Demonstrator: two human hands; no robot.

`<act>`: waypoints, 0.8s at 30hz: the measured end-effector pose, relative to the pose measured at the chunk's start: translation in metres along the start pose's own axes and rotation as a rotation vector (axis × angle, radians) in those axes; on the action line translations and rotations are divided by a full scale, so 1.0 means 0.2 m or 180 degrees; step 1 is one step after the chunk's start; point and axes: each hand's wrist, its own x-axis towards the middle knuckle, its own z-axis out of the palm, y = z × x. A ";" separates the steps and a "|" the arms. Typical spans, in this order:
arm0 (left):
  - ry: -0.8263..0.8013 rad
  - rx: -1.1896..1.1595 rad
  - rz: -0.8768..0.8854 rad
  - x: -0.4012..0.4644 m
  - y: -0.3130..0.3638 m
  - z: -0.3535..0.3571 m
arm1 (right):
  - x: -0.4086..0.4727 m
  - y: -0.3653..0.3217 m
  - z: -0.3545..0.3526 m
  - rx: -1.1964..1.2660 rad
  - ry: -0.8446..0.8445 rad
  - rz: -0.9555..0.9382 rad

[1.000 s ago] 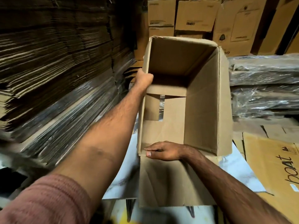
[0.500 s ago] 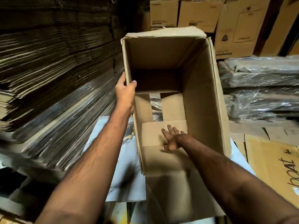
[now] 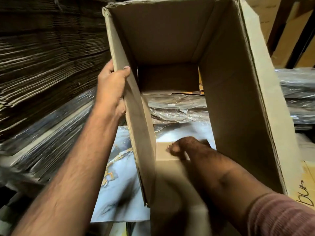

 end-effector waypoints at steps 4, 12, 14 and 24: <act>0.0027 0.0037 0.0015 -0.03 0.02 0.06 | -0.10 0.04 0.01 0.0083 0.0393 -0.0342; -0.0056 0.0159 0.0076 -0.05 -0.10 0.17 | -0.21 0.04 -0.25 -0.0090 0.3166 -0.0826; -0.0081 0.0137 0.0058 -0.01 -0.15 0.17 | -0.23 0.06 -0.33 -0.0160 0.3315 -0.0720; -0.0148 0.0131 0.0269 -0.14 0.02 0.23 | -0.25 0.00 -0.62 -0.0449 0.3254 -0.0358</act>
